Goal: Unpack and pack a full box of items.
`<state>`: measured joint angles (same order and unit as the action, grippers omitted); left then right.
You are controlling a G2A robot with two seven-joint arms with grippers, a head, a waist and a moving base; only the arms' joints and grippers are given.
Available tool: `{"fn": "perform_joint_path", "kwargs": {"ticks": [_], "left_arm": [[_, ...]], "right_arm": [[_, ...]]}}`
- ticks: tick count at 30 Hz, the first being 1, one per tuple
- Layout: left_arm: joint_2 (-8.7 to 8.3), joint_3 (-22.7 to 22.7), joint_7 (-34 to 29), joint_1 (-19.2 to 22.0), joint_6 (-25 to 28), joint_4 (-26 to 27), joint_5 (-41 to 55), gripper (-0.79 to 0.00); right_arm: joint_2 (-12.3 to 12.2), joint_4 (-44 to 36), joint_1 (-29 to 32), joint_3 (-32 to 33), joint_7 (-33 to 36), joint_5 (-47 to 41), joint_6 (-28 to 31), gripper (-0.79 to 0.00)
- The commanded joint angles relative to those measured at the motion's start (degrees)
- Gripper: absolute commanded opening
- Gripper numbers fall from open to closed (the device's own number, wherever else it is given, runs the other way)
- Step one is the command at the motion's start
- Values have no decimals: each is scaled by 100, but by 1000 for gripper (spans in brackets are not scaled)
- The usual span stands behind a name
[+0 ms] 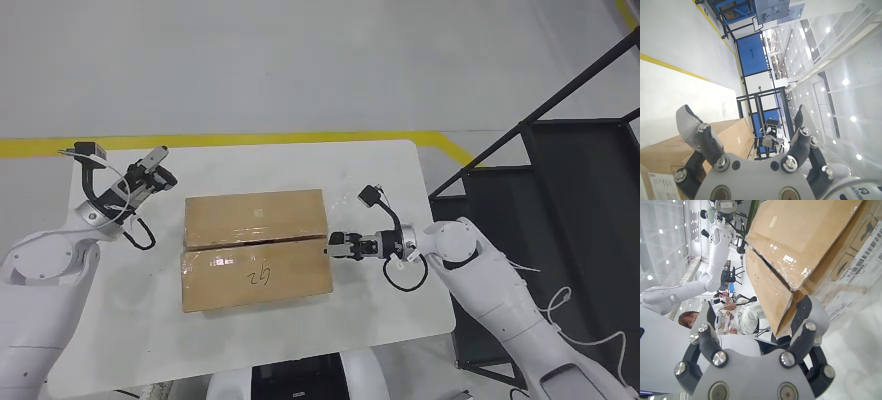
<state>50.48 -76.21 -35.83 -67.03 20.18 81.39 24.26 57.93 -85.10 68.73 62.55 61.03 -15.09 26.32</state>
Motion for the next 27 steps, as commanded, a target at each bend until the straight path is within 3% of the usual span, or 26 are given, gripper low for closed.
{"fn": "perform_joint_path", "kwargs": {"ticks": [1, 8, 12, 17, 27], "left_arm": [[0, -50, -15, -30, -17, 16, -19, 0], [14, -182, -42, -96, -63, 56, -56, 0], [30, -217, -46, -102, -79, 72, -65, 0], [55, -235, -63, -100, -90, 103, -80, 0], [104, -241, -141, -94, -146, 135, -102, 0]], "right_arm": [[21, 52, -60, -66, -1, -57, 26, 0], [30, 16, -69, -2, 329, -943, 85, 0], [16, -16, 20, 81, 986, -2002, -59, 0], [-11, -89, 48, 103, 1872, -2600, -343, 0], [-43, -688, 290, -125, 2565, -2470, -896, 0]]}}
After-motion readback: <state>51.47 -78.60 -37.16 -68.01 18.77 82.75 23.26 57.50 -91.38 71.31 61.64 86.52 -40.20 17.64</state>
